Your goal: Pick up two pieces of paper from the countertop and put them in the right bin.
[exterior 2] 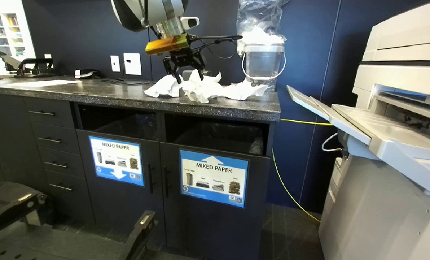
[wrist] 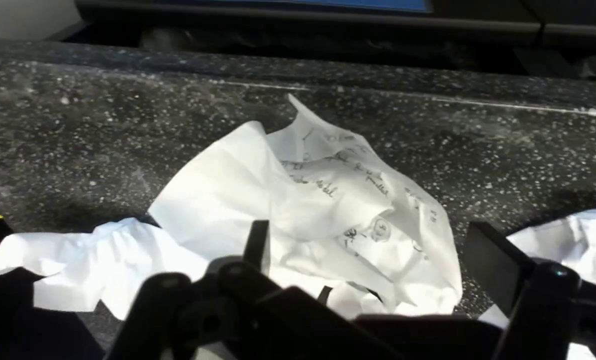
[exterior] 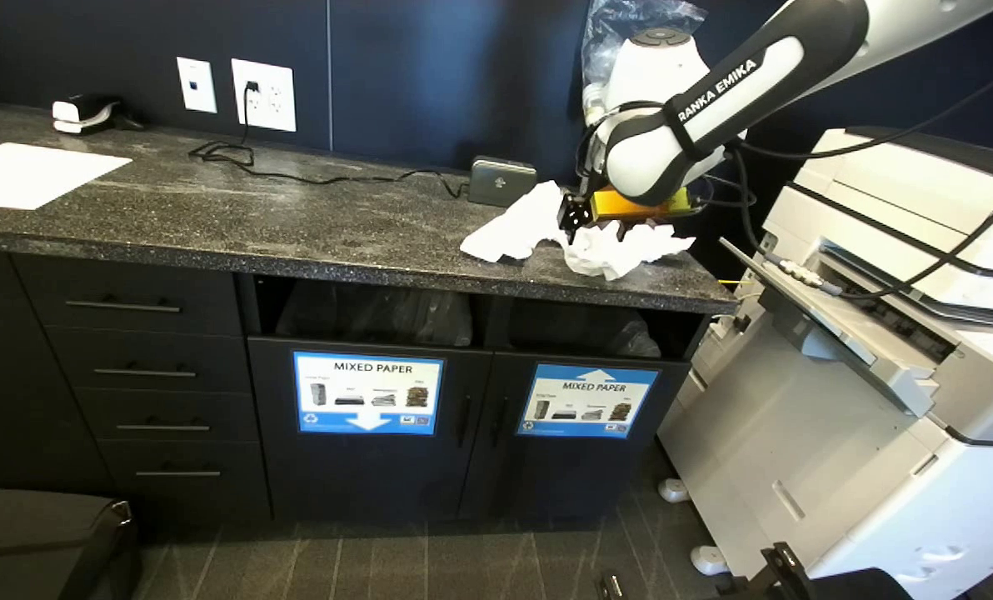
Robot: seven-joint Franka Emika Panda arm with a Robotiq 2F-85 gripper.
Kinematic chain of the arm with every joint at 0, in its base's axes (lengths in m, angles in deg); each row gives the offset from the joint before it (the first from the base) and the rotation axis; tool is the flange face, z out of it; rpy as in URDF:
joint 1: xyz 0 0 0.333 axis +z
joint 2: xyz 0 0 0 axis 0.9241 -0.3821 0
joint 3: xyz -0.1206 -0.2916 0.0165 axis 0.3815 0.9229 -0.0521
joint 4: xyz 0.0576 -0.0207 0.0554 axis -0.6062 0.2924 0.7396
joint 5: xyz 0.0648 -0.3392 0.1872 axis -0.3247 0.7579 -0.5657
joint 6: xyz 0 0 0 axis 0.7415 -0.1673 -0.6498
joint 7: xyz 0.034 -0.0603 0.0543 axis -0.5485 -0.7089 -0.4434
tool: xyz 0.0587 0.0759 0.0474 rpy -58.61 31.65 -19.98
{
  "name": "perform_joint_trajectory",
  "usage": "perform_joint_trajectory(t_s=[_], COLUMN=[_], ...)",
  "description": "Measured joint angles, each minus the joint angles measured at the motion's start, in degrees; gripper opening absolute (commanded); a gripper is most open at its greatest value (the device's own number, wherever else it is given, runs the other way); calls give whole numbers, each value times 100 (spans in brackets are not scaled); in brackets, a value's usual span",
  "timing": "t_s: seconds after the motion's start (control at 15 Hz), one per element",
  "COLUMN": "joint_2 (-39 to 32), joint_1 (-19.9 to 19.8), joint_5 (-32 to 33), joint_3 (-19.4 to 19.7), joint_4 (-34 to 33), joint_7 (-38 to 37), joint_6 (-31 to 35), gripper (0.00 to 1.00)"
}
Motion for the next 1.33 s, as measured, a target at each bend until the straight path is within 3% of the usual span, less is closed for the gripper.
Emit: perform_joint_trajectory(t_s=[0.2,0.4,0.87,1.33], joint_2=[-48,-201,-760,-1082], joint_1=[657,902,1054,1078], joint_5=[-203,-717,-1647,-2003], joint_3=[647,876,1168,1308], joint_4=[-125,-211,-601,-1088], joint_7=[331,743,1274,1367], joint_6=[-131,-132,-91,-67], gripper=[100,100,100,100])
